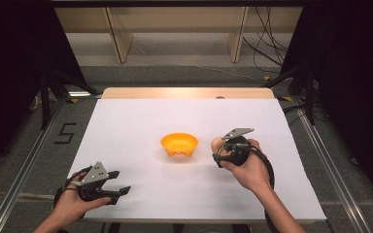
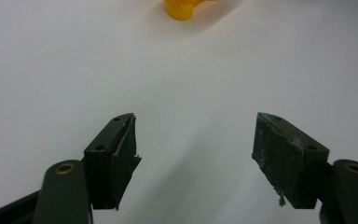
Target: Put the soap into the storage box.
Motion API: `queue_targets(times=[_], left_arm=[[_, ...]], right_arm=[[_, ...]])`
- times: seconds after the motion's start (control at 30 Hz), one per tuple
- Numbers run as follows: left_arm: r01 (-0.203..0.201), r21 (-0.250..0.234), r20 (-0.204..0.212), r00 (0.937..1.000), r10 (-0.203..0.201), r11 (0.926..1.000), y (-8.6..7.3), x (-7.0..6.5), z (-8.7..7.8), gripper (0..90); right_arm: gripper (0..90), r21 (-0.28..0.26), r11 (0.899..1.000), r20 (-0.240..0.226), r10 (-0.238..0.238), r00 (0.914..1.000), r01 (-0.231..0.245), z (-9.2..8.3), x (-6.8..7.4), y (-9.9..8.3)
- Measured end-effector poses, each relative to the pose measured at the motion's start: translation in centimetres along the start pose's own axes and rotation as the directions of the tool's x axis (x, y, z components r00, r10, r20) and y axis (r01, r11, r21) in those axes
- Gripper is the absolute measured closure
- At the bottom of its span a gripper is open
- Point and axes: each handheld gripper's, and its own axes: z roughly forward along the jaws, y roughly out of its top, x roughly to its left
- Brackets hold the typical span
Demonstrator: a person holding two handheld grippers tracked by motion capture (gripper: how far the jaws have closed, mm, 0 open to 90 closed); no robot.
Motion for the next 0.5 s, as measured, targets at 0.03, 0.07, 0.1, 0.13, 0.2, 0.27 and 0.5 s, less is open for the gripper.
queue_targets(times=[0.03, 0.07, 0.1, 0.13, 0.2, 0.27, 0.5], left_arm=[[-0.025, 0.002, -0.006, 0.9997, 0.025, 0.9997, 0.05, 0.12, -0.04, 30.1], [-0.024, 0.002, -0.005, 0.9997, 0.024, 0.9997, 0.05, 0.12, -0.04, 30.1], [-0.024, 0.002, -0.005, 0.9997, 0.024, 0.9997, 0.05, 0.12, -0.04, 30.1], [-0.022, 0.0, -0.003, 0.9998, 0.022, 0.9998, 0.04, 0.1, -0.02, 30.1], [0.0, 0.001, 0.0, 1.0, 0.0, 1.0, 0.0, 0.01, 0.01, 30.1], [0.0, 0.001, 0.0, 1.0, 0.0, 1.0, -0.01, 0.01, 0.02, 30.1], [0.01, -0.009, -0.001, 0.9999, -0.01, 0.9999, -0.02, -0.06, 0.07, 30.1]], right_arm=[[33.7, -0.003, 1.0, 0.001, -0.008, 1.0, 0.008, 0.01, -0.02, 0.09], [33.7, -0.007, 1.0, 0.003, -0.014, 0.9999, 0.014, 0.07, -0.03, 0.12], [33.7, -0.007, 1.0, 0.003, -0.014, 0.9999, 0.014, 0.07, -0.03, 0.12], [33.7, -0.016, 1.0, 0.002, -0.02, 0.9998, 0.02, 0.16, 0.0, 0.19], [33.7, -0.008, 1.0, 0.0, -0.019, 0.9998, 0.019, 0.07, 0.02, 0.34], [33.7, -0.007, 0.999, -0.001, -0.034, 0.9994, 0.034, 0.1, -0.04, 0.46], [33.7, 0.01, 0.999, -0.045, -0.05, 0.9977, 0.05, 0.26, 0.0, 0.8]])
